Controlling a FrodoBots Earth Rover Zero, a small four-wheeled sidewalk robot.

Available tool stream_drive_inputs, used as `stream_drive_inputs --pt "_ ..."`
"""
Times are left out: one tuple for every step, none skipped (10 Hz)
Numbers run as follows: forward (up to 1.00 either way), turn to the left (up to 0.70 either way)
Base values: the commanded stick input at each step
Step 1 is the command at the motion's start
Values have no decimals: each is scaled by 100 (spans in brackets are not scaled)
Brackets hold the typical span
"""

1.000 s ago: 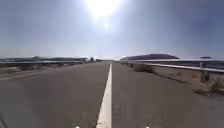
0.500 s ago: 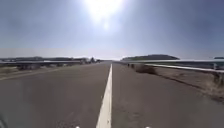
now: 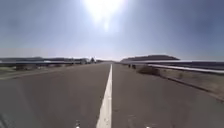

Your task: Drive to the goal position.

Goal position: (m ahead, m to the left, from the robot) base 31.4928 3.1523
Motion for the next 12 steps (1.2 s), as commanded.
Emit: stream_drive_inputs --pt "70 0" --pt "70 0" --pt "70 0" --pt "70 0" --pt "70 0" --pt "70 0" --pt "70 0" --pt "70 0" --pt "70 0" --pt "70 0" --pt "70 0" --pt "70 0"
